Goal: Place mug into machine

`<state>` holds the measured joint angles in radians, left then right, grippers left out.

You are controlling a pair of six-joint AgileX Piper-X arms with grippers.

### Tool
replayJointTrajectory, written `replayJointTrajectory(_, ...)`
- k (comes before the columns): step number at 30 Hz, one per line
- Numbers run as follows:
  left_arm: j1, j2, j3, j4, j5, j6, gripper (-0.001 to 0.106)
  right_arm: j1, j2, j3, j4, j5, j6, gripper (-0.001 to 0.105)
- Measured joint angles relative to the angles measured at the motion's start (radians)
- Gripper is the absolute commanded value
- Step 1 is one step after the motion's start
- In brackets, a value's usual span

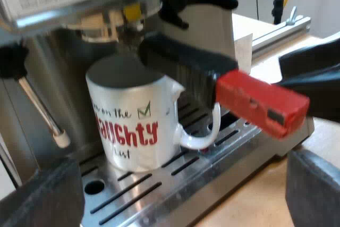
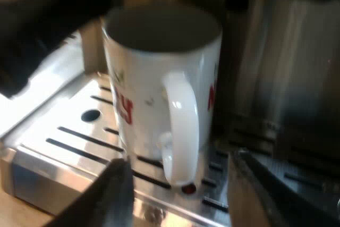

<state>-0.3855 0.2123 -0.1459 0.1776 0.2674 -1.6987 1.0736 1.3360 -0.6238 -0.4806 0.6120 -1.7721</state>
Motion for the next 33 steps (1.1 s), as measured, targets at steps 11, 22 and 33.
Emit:
replayJointTrajectory(11,0.0,-0.118,-0.169,0.197,0.008,0.0,0.078,0.119,-0.229,-0.021,0.057,0.149,-0.062,0.0)
replayJointTrajectory(22,0.0,-0.216,-0.347,0.376,0.007,0.0,0.078,0.186,-0.185,-0.22,0.13,0.278,-0.09,0.0)
replayJointTrajectory(33,0.0,-0.215,-0.356,0.399,0.007,0.0,0.078,0.184,0.033,-0.379,0.185,0.279,-0.054,0.0)
